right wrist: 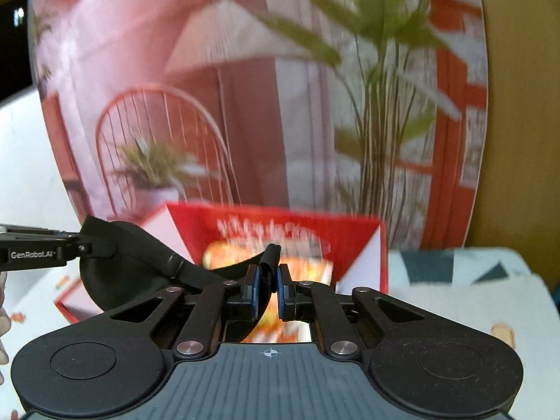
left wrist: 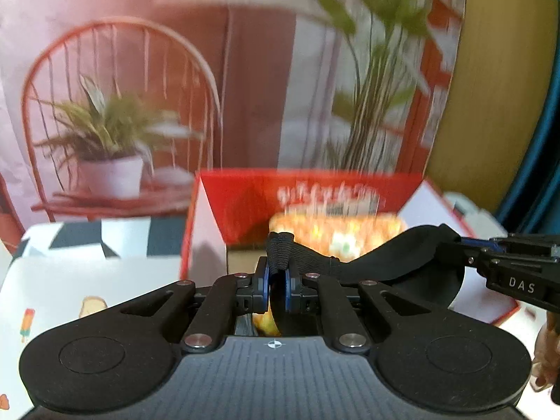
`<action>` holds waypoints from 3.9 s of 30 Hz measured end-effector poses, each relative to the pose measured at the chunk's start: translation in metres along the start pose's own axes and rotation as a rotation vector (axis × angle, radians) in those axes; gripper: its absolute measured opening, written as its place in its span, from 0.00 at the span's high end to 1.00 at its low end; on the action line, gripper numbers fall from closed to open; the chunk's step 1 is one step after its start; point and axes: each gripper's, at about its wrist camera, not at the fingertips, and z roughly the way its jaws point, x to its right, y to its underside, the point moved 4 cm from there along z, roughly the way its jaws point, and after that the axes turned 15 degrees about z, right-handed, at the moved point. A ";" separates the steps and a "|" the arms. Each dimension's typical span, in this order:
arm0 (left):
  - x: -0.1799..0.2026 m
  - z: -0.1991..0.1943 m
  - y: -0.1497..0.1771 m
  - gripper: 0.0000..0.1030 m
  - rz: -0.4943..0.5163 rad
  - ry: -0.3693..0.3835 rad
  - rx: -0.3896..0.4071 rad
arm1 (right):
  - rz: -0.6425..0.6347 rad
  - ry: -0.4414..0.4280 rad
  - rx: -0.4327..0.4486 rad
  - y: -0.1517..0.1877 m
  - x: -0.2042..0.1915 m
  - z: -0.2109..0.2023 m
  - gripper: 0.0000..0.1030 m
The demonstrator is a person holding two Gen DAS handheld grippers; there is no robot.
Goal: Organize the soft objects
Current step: 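Lift the eye mask with both grippers and carry it into the red box, then open both grippers to release the mask and withdraw from the box, then lower the left gripper onto the black mesh item and grasp it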
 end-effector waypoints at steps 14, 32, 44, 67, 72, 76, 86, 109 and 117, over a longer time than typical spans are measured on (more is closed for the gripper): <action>0.004 0.035 0.015 0.91 0.066 0.016 -0.121 | 0.031 0.055 -0.140 0.027 0.017 0.031 0.91; 0.000 0.001 0.012 0.36 0.105 -0.016 -0.049 | -0.027 0.101 -0.053 0.021 0.010 0.014 0.61; -0.001 -0.045 0.019 0.00 0.011 -0.054 0.057 | -0.028 0.072 0.034 0.022 0.007 -0.016 0.01; 0.021 -0.099 0.091 0.00 0.030 -0.098 0.078 | -0.024 0.006 0.136 0.073 -0.001 -0.071 0.00; 0.026 -0.096 0.107 0.00 0.007 -0.089 0.057 | -0.026 -0.002 0.125 0.088 -0.004 -0.077 0.00; 0.024 -0.095 0.119 0.00 -0.024 -0.099 0.038 | -0.025 -0.002 0.103 0.101 -0.006 -0.079 0.00; 0.015 -0.090 0.145 0.00 -0.122 -0.095 -0.022 | 0.002 0.022 0.038 0.134 0.000 -0.075 0.00; 0.036 -0.059 0.161 0.45 -0.131 0.074 -0.080 | 0.008 -0.027 -0.040 0.159 -0.002 -0.064 0.27; 0.038 -0.055 0.164 0.65 -0.148 0.107 -0.073 | -0.019 -0.082 -0.044 0.158 -0.012 -0.068 0.57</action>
